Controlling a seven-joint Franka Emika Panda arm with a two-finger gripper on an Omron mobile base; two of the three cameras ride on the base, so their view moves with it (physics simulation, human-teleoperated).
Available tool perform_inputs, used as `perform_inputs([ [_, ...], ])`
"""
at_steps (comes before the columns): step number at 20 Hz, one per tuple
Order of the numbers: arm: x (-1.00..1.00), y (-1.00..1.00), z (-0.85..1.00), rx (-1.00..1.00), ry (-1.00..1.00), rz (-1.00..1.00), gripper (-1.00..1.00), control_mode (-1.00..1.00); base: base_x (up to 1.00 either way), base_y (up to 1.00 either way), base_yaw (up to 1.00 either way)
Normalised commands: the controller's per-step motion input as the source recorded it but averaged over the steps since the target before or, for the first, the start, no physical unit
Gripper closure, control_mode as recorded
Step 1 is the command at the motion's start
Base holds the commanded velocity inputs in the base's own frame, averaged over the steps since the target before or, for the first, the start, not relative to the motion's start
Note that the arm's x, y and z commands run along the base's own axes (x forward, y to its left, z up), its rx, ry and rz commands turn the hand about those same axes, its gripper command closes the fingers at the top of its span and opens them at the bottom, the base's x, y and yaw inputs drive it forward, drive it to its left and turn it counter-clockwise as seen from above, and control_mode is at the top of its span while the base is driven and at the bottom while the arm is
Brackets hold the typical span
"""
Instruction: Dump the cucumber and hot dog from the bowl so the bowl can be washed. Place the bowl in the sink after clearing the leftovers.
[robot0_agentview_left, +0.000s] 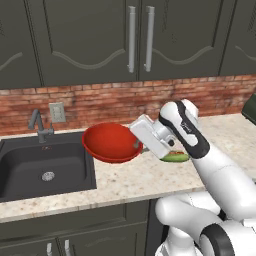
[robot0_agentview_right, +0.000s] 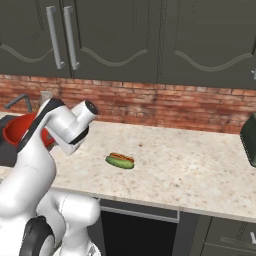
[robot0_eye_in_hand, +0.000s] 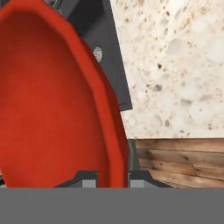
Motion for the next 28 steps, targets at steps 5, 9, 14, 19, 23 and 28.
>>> perform_inputs([
  [5,0.65,0.81,-0.10,-0.07,0.08,0.00,1.00,-1.00,0.00,0.00,0.00],
  [9,0.59,0.78,-0.04,-0.10,0.09,0.00,1.00,-1.00,0.00,0.00,0.00],
  [14,0.19,0.46,-0.04,-0.04,0.03,0.01,1.00,-1.00,0.00,0.00,0.00],
  [19,-0.06,0.32,-0.32,-0.05,-0.02,0.03,1.00,-1.00,0.00,0.00,0.00],
  [23,-0.22,0.23,-0.43,-0.09,-0.11,0.00,1.00,-1.00,0.00,0.00,0.00],
  [28,0.04,0.29,-0.27,0.00,-0.13,-0.01,1.00,-1.00,0.00,0.00,0.00],
])
